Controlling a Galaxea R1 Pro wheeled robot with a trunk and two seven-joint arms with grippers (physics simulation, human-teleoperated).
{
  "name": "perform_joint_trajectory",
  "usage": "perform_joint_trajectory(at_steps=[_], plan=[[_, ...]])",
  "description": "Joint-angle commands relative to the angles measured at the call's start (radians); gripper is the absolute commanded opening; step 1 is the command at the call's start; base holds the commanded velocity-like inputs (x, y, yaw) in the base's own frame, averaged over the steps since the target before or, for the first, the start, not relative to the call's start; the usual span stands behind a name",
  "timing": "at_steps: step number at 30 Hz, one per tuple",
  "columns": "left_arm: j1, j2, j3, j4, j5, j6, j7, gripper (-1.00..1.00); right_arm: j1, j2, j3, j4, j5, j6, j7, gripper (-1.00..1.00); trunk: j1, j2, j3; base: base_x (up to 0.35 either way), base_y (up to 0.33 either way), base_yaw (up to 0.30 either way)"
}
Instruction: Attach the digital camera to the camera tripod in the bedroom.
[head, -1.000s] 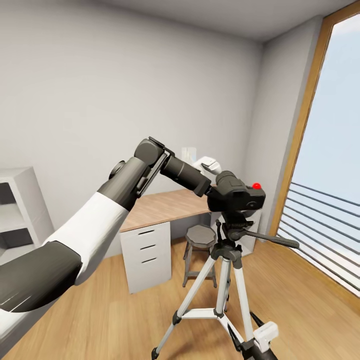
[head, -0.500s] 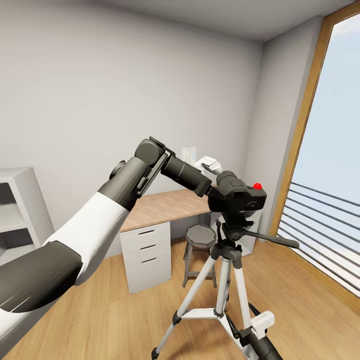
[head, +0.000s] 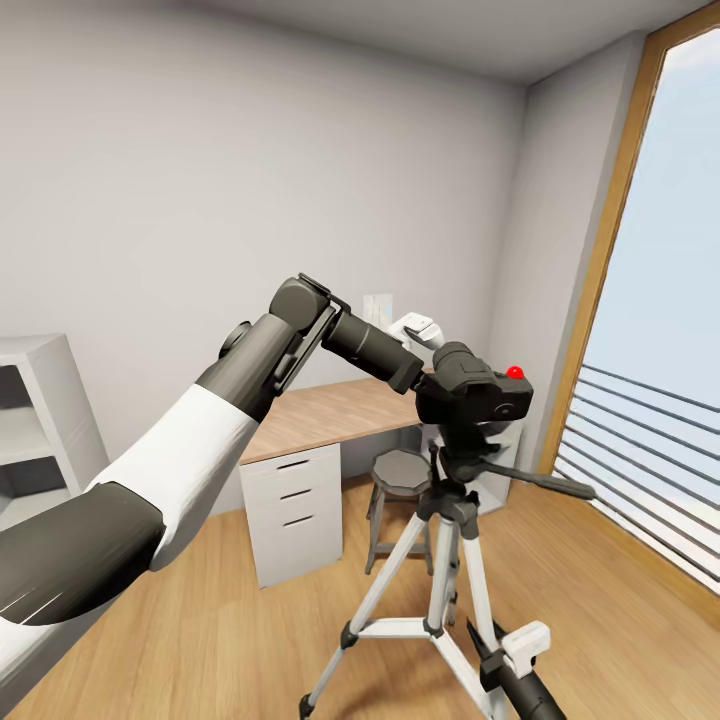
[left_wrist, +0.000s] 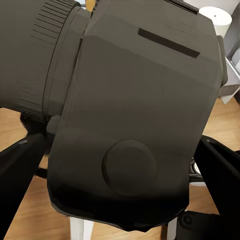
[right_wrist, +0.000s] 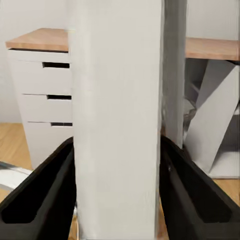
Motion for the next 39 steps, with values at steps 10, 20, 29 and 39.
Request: perform_joint_trajectory(at_steps=[10, 20, 29, 39], plan=[[0.0, -0.001, 0.001, 0.0, -0.01, 0.009, -0.009, -1.0, 0.0, -0.001, 0.008, 0.001, -0.006, -0.003, 0.008, -1.0, 0.0, -0.001, -0.001, 0.0, 0.0, 0.0], [0.0, -0.001, 0.002, 0.089, -0.01, 0.009, -0.01, -1.0, 0.0, -0.001, 0.007, 0.001, -0.006, -0.004, 0.002, -1.0, 0.0, -0.001, -0.001, 0.0, 0.0, 0.0], [0.0, -0.001, 0.004, 0.099, -0.01, 0.009, -0.01, -1.0, 0.0, -0.001, 0.007, 0.001, -0.006, -0.004, 0.002, -1.0, 0.0, -0.001, -0.001, 0.0, 0.0, 0.0], [0.0, -0.001, 0.038, 0.1, -0.01, 0.009, -0.01, -1.0, 0.0, -0.001, 0.007, 0.001, -0.006, -0.004, 0.002, -1.0, 0.0, -0.001, -0.001, 0.0, 0.0, 0.0]])
